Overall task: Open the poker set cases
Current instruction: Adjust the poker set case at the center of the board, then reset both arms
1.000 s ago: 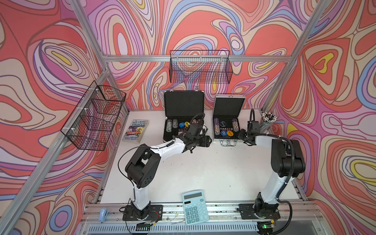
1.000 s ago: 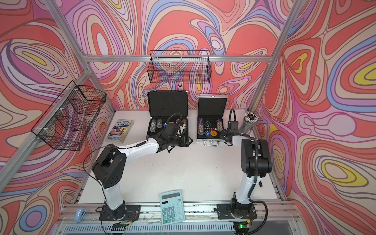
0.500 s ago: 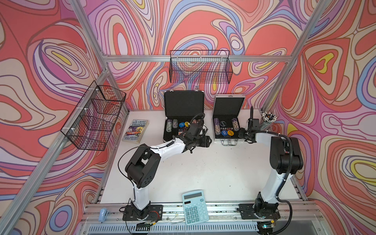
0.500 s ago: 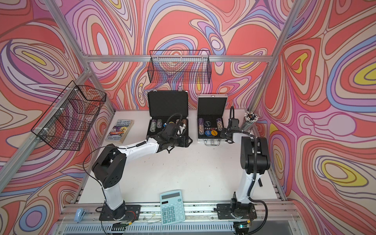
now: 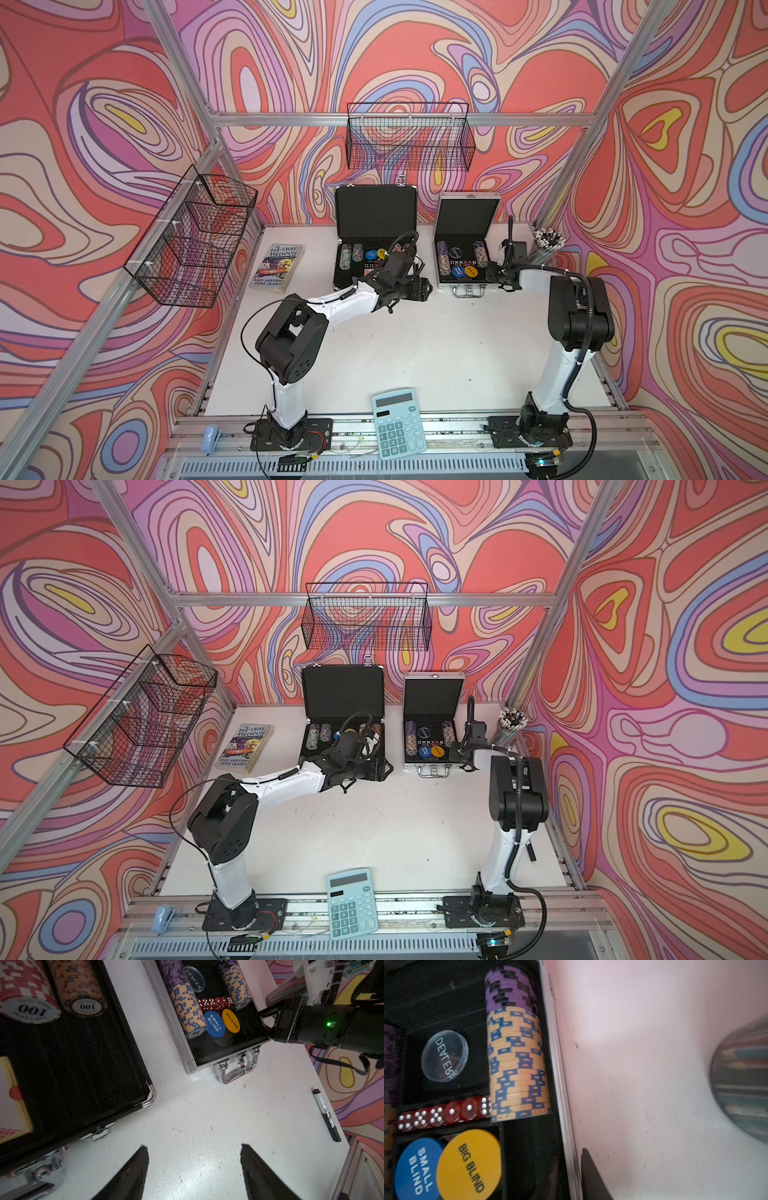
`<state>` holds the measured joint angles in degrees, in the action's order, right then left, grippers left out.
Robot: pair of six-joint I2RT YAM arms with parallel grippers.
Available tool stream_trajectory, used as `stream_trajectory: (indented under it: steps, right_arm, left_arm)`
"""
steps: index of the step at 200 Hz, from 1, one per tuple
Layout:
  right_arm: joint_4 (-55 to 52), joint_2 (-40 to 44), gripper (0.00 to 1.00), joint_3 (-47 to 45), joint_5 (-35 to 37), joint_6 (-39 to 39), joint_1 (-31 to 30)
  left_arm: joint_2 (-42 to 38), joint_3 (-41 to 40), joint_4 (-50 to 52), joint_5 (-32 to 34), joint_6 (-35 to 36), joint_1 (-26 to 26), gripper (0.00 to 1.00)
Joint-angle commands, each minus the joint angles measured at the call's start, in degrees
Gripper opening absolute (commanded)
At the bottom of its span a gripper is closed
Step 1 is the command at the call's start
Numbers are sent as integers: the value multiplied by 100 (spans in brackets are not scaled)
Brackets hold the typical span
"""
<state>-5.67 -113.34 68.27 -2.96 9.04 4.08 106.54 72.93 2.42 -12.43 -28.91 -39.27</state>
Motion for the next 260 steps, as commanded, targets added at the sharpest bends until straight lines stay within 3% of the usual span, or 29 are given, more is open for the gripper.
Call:
stream_trajectory:
  steps: [1, 46, 97, 141, 179, 224, 260]
  right_arm:
    - [-83, -205, 19, 114, 300, -253, 45]
    - [-94, -218, 26, 120, 208, -185, 41]
    - [-113, -16, 53, 131, 351, 1, 41]
    - [-70, 536, 56, 130, 137, 101, 41]
    - [511, 1296, 57, -358, -50, 412, 47]
    - [1822, 2411, 58, -1497, 102, 873, 46]
    - [2135, 3037, 63, -1986, 240, 1064, -46]
  left_arm:
    - [-99, 24, 130, 18, 76, 51, 72]
    - [-81, 20, 105, 12, 45, 51, 72]
    - [-201, 64, 215, 173, 177, 125, 74]
    - [-687, -82, 249, 695, 669, 320, 78]
    - [-1644, -893, -260, 1255, 941, 852, 79]
    - [-3015, -2428, -1081, 2680, 1439, 1512, 81]
    - [-3638, -3717, -1948, 3448, 1824, 2084, 86]
